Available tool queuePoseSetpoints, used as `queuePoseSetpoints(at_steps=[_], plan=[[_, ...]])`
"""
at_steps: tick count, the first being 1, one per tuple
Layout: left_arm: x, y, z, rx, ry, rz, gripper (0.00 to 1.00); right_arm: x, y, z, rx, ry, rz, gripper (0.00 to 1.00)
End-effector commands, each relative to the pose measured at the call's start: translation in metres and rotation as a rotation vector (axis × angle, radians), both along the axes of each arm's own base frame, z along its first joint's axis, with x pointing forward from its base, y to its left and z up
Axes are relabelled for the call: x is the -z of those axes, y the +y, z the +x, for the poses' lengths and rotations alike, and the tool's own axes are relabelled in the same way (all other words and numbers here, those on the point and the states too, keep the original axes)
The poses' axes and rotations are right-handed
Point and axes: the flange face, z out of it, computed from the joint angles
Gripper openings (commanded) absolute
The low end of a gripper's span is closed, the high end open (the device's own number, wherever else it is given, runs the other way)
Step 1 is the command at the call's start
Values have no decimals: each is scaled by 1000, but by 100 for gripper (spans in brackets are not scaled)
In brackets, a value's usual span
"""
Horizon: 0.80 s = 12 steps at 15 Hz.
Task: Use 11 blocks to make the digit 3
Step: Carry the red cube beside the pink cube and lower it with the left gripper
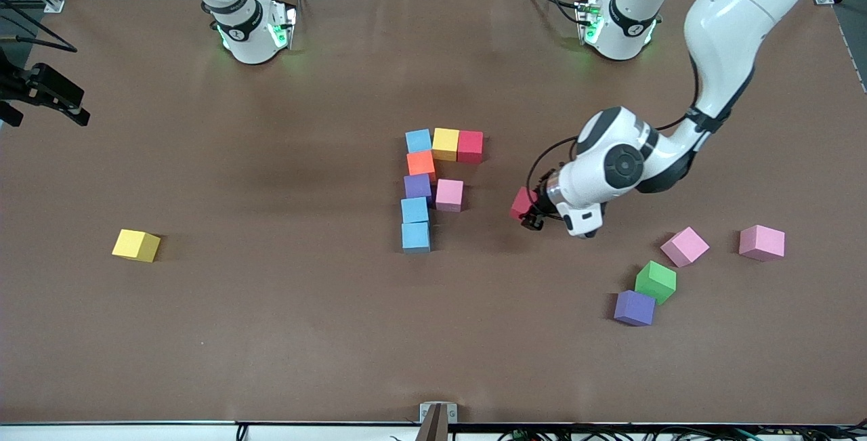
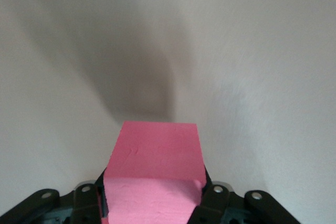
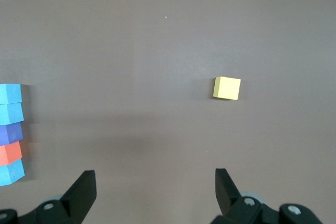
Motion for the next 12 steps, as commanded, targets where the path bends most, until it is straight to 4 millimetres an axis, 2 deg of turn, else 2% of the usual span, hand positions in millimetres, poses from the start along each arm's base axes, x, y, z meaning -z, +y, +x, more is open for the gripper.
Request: queuePoseSetpoints(at_steps=[1,4,8,10,12], plan=[[1,-22,-3,-165,29,-3,13,-5,-2,0,9,2,-1,100],[1,-46,-15,-382,42,-36,15,-5,-2,0,9,3,-1,100],[16,-70,-37,-442,69,17,16,-5,-2,0,9,2,-1,100],[21,-68,-40,-523,91,32,17,-5,-2,0,11,2,-2,100],[27,-70,-48,-528,103,44,17,-5,-2,0,10,2,-1,100]])
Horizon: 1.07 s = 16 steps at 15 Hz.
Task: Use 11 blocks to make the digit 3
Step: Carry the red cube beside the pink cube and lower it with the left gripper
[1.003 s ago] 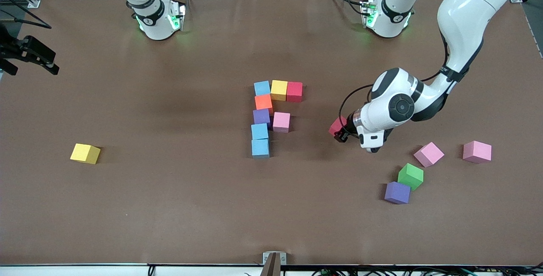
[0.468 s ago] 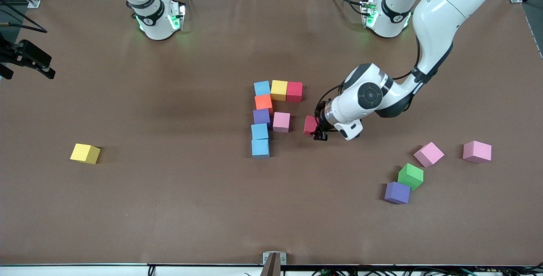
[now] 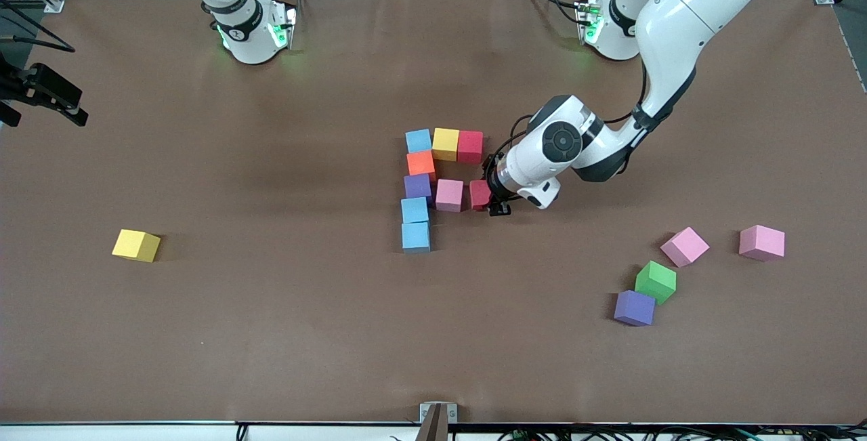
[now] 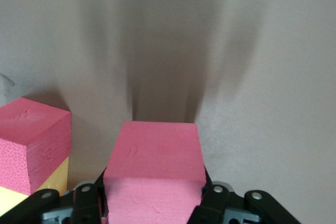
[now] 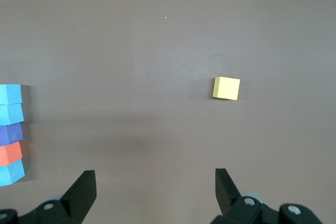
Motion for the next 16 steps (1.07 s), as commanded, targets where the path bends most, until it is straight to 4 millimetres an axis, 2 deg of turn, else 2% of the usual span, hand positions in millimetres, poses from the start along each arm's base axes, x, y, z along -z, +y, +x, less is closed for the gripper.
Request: queuePoseSetpoints(at_steps=[1,2,16], plan=[[8,-2,-11,4,-12,24,17,-3,-1,0,9,2,-2,100],[11,2,-10,8,-21,36,17,-3,-1,0,9,2,-2,100],[39,-19,-20,20,-73,30,17,-3,2,0,5,4,-2,100]])
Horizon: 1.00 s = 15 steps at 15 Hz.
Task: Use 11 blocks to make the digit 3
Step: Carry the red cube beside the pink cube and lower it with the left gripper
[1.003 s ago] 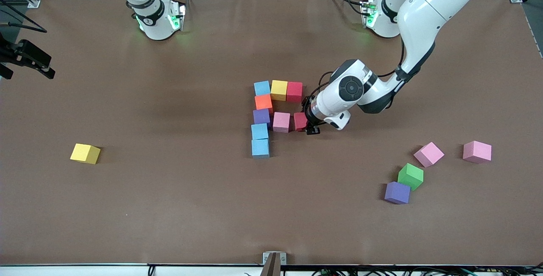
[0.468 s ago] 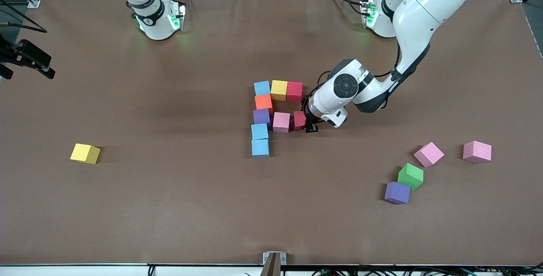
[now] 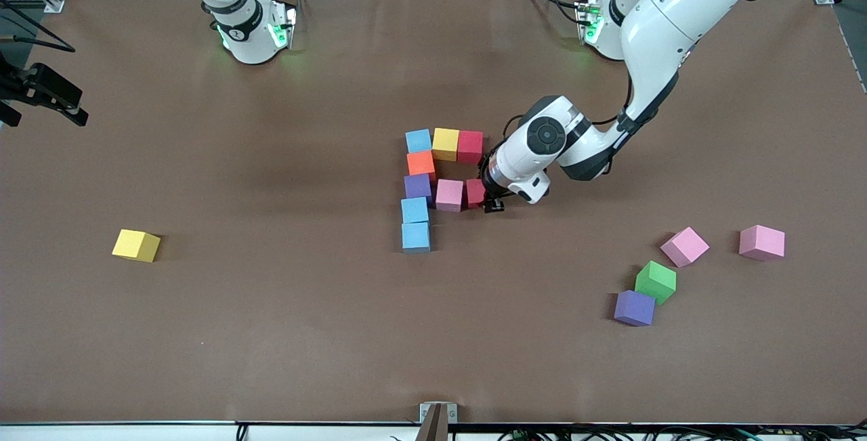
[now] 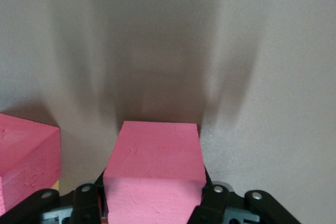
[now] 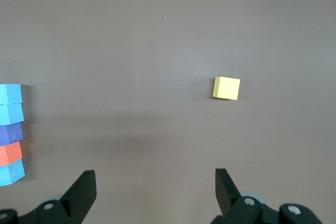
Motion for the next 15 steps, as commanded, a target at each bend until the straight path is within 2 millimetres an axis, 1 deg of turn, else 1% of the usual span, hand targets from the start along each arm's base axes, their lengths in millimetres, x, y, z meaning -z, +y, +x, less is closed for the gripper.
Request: queuePoseSetpoints(at_steps=[1,3,5,10,15], plan=[[12,-4,0,-11,-16,3,17,-3,2,0,5,3,-2,100],[12,-6,-2,-5,-15,2,18,-3,0,0,8,3,-2,100],[13,-13,-8,14,-18,4,19,-4,-1,0,10,2,-2,100],[13,-15,-5,16,-21,-1,20,-3,-1,0,10,3,-2,100],[17,-25,-13,51,-23,1,20,-3,-1,0,10,3,-2,100]])
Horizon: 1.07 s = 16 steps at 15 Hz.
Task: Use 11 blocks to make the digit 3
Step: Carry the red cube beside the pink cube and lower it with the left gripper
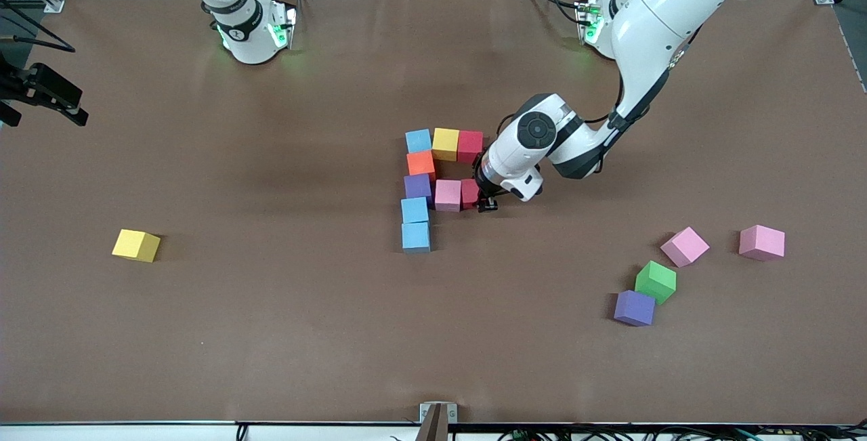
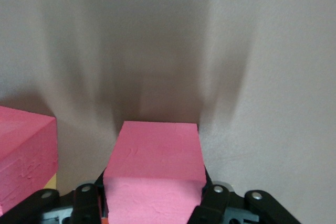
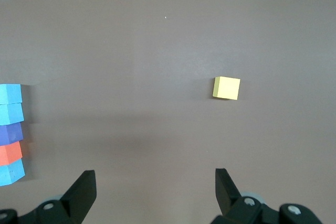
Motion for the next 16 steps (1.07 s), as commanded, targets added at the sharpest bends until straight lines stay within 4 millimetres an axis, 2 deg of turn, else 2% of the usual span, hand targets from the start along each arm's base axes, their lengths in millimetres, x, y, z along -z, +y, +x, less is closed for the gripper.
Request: queuePoseSetpoints(at_steps=[1,6,14,16], plan=[[17,-10,-7,27,0,2,21,-3,-1,0,9,3,-2,100],[17,-10,-7,28,1,3,27,-4,-1,1,9,1,-2,100],[19,-16,-5,36,-2,-3,31,-4,-2,0,13,0,-4,100],[16,-18,0,32,-8,-9,35,-4,-2,0,13,0,-4,100]])
